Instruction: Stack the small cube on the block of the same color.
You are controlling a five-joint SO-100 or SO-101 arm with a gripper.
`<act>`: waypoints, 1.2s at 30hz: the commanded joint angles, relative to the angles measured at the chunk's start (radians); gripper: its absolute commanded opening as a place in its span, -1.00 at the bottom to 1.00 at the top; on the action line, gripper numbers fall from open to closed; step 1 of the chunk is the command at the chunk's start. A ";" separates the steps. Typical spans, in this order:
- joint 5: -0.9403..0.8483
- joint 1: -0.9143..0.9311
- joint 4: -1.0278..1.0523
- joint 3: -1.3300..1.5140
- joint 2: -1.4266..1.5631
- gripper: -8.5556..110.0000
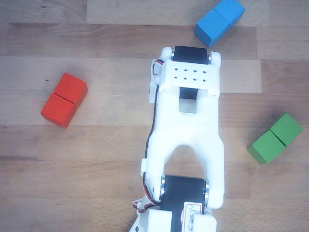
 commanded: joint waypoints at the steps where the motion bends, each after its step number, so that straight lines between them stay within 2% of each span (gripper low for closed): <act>1: -0.006 0.002 -0.002 -0.086 0.009 -0.67; 5: -0.006 -0.003 -0.002 -0.091 0.009 -0.80; 15: -0.008 0.026 0.018 -0.163 0.029 -0.75; 25: -0.012 0.255 0.021 -0.431 0.097 -0.74; 36: -0.012 0.537 0.021 -0.499 0.097 -0.74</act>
